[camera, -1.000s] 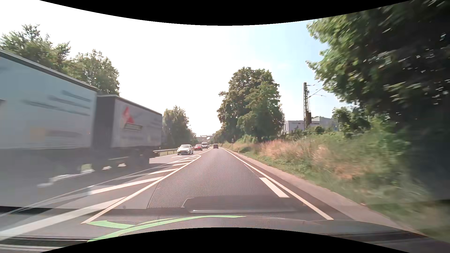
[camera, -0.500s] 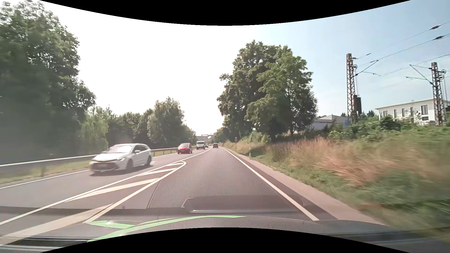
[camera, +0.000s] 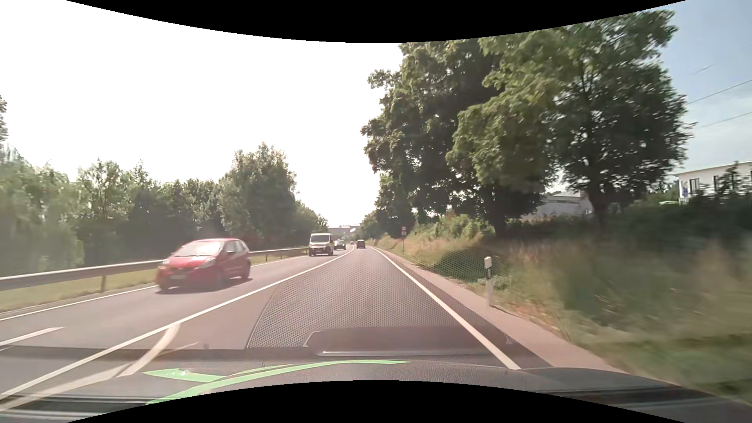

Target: Follow the waypoints while adhering to traffic rules and regulations

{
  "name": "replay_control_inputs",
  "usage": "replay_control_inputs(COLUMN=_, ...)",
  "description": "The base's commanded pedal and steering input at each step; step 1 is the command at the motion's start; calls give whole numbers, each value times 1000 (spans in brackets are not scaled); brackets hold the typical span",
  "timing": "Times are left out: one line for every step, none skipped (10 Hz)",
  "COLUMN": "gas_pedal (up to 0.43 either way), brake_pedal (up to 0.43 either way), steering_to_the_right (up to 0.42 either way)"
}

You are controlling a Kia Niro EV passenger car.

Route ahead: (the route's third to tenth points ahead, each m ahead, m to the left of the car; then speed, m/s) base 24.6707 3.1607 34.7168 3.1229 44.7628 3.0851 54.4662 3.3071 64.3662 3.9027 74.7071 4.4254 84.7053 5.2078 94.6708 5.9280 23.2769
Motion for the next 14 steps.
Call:
replay_control_inputs(gas_pedal=118, brake_pedal=0, steering_to_the_right=-5)
replay_control_inputs(gas_pedal=118, brake_pedal=0, steering_to_the_right=-5)
replay_control_inputs(gas_pedal=118, brake_pedal=0, steering_to_the_right=-5)
replay_control_inputs(gas_pedal=118, brake_pedal=0, steering_to_the_right=-5)
replay_control_inputs(gas_pedal=118, brake_pedal=0, steering_to_the_right=-5)
replay_control_inputs(gas_pedal=118, brake_pedal=0, steering_to_the_right=-4)
replay_control_inputs(gas_pedal=118, brake_pedal=0, steering_to_the_right=-4)
replay_control_inputs(gas_pedal=130, brake_pedal=0, steering_to_the_right=-4)
replay_control_inputs(gas_pedal=157, brake_pedal=0, steering_to_the_right=-4)
replay_control_inputs(gas_pedal=177, brake_pedal=0, steering_to_the_right=-4)
replay_control_inputs(gas_pedal=189, brake_pedal=0, steering_to_the_right=-4)
replay_control_inputs(gas_pedal=197, brake_pedal=0, steering_to_the_right=-4)
replay_control_inputs(gas_pedal=220, brake_pedal=0, steering_to_the_right=-4)
replay_control_inputs(gas_pedal=220, brake_pedal=0, steering_to_the_right=-4)
